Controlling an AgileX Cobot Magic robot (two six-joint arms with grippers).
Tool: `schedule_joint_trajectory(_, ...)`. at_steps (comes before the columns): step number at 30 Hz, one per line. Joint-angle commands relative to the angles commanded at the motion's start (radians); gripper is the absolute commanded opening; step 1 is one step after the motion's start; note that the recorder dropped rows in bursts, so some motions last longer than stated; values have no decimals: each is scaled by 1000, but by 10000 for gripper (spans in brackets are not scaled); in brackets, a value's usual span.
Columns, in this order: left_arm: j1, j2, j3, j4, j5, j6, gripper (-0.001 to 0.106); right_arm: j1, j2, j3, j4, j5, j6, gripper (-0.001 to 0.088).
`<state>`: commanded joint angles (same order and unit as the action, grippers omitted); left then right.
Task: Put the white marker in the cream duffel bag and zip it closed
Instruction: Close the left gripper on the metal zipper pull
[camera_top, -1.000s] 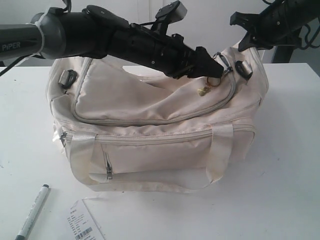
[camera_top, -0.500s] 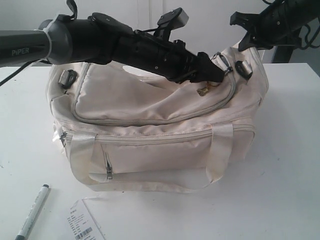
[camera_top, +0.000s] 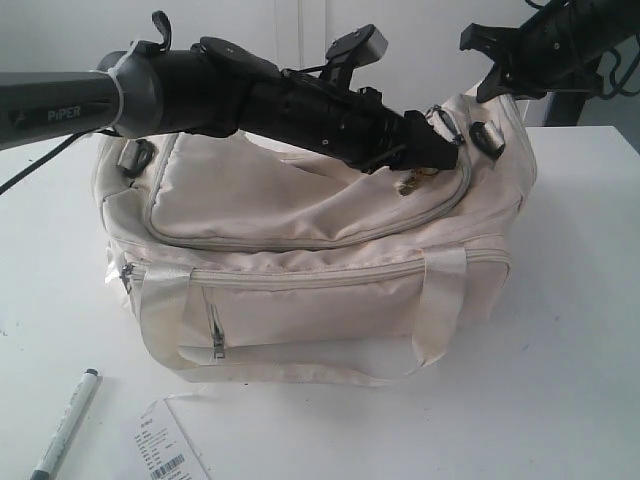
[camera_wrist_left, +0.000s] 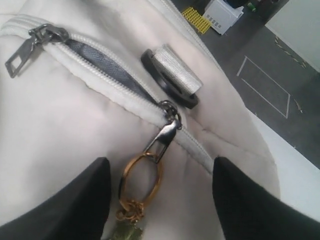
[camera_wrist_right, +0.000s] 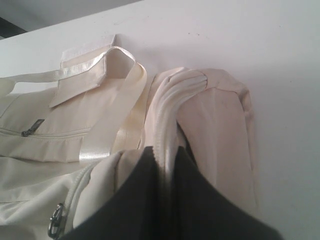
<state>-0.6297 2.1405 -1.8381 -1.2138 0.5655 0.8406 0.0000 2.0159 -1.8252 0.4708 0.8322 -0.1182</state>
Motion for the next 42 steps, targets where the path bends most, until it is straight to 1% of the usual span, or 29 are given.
schedule_joint_trajectory(2, -1, 0, 0, 3, -9, 0, 583, 0, 0, 0, 0, 0, 0, 0)
schedule_joint_trajectory(4, -1, 0, 0, 10, -22, 0, 526, 0, 0, 0, 0, 0, 0, 0)
schedule_joint_trajectory(10, -1, 0, 0, 11, -60, 0, 274, 0, 0, 0, 0, 0, 0, 0)
schedule_joint_trajectory(15, -1, 0, 0, 26, -76, 0, 1, 0, 0, 0, 0, 0, 0, 0)
schedule_joint_trajectory(20, -1, 0, 0, 72, -76, -14, 0, 0, 0, 0, 0, 0, 0, 0)
schedule_joint_trajectory(30, -1, -22, 0, 72, -50, -41, 0, 0, 0, 0, 0, 0, 0, 0)
schedule_joint_trajectory(42, -1, -28, -2, 70, -33, -107, 0, 0, 0, 0, 0, 0, 0, 0)
